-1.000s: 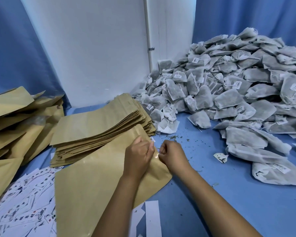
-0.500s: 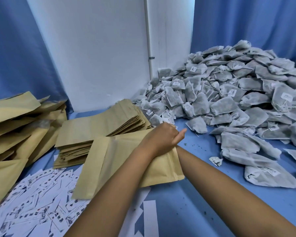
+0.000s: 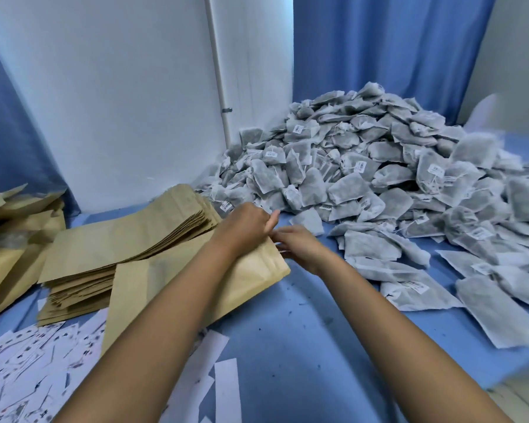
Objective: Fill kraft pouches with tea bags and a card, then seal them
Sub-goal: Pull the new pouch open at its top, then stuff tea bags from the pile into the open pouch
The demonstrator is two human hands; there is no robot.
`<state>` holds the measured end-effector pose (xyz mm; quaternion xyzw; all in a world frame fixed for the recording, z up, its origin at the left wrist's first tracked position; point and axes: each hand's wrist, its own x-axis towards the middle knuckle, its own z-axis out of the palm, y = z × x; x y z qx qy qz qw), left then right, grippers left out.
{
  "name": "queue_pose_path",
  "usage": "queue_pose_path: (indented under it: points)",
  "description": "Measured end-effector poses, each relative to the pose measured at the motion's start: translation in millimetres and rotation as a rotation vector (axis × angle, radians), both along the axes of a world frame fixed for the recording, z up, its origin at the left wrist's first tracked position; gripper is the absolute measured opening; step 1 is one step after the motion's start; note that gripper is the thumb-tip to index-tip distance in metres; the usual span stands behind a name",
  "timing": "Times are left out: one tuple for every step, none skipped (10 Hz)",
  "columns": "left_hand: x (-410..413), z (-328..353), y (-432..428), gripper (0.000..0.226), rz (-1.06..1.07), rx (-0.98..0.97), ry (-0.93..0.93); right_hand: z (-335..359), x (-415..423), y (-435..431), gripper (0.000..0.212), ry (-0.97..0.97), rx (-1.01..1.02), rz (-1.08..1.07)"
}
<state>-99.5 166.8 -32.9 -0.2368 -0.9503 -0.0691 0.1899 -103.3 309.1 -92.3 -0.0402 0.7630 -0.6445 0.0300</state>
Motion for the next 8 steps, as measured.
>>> queue_pose_path:
  points:
    - [-6,-11,18,0.048,0.025,0.039,-0.046,-17,0,39,0.031,0.163,0.309,-0.484]
    - [-8,-22,37,0.050,0.030,0.037,-0.064,-44,7,96,0.072,0.086,0.743,-0.858]
    - [-9,-30,52,0.049,0.031,0.043,-0.114,-67,9,129,0.088,-0.209,0.831,-0.832]
    - [-7,-30,62,0.044,0.075,0.115,-0.227,-71,-8,123,0.082,-0.225,0.867,-0.599]
    - [-9,-30,63,0.038,0.133,0.230,-0.336,-63,-28,86,0.057,-0.012,0.547,-0.155]
    - [-23,-35,57,0.034,0.111,0.179,-0.347,-57,-43,74,0.022,0.138,0.233,-0.182]
    - [-38,-37,51,0.052,0.090,0.482,-0.226,-55,-72,99,0.028,0.379,0.397,-0.720]
    - [-47,-30,42,0.047,0.129,0.397,-0.184,-55,-108,143,0.083,0.149,0.701,-0.857]
